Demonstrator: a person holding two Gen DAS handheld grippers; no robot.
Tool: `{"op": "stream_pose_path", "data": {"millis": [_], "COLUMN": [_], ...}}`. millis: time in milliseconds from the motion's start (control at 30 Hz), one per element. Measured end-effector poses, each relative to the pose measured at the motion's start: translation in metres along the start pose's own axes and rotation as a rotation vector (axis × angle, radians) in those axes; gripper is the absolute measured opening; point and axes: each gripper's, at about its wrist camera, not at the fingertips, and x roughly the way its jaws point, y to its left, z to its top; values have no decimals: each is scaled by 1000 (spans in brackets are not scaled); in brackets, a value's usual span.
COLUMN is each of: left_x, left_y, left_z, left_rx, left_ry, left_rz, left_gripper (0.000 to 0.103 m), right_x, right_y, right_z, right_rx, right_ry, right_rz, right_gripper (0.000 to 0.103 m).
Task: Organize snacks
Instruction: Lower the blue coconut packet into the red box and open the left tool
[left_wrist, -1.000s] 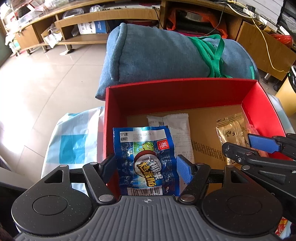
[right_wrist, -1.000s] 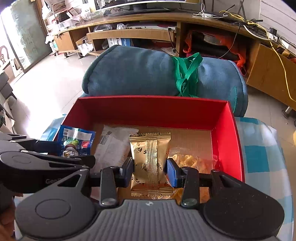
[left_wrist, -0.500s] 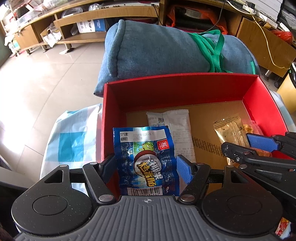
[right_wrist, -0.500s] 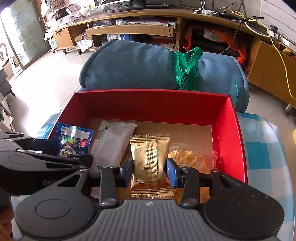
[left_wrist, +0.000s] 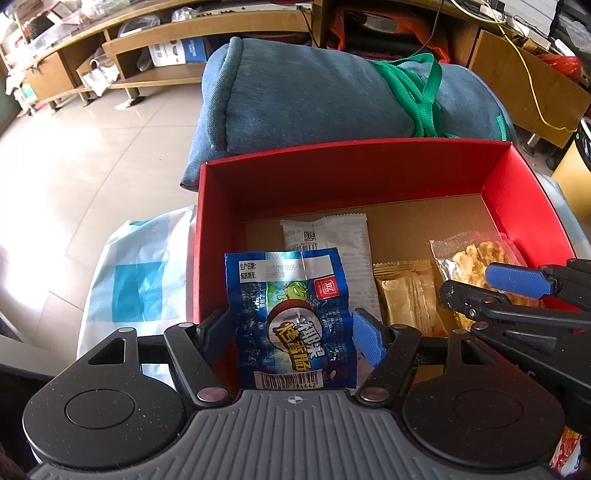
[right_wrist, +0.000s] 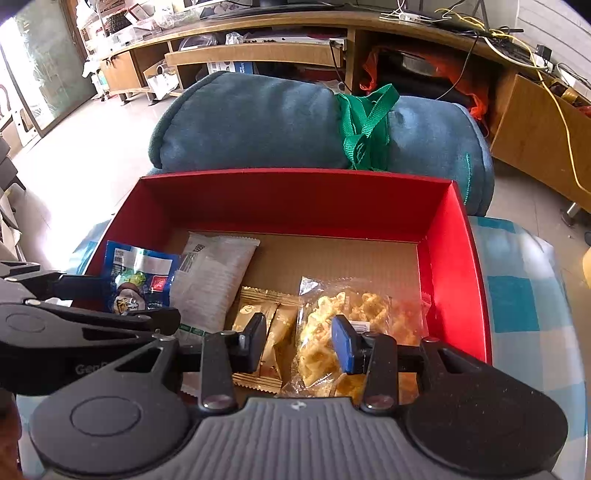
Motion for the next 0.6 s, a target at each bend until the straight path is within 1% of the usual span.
{"op": "stream_pose_path", "data": {"millis": [600], "left_x": [0], "left_y": [0], "left_z": [-1], "left_rx": [-8], "left_ry": [6], "left_rz": [-11], "left_gripper": [78], "right_x": [-1], "right_y": [-1], "right_z": [-1], "right_rx": [15], "right_ry": [1], "right_rz": [-3], "right_gripper": [36]}}
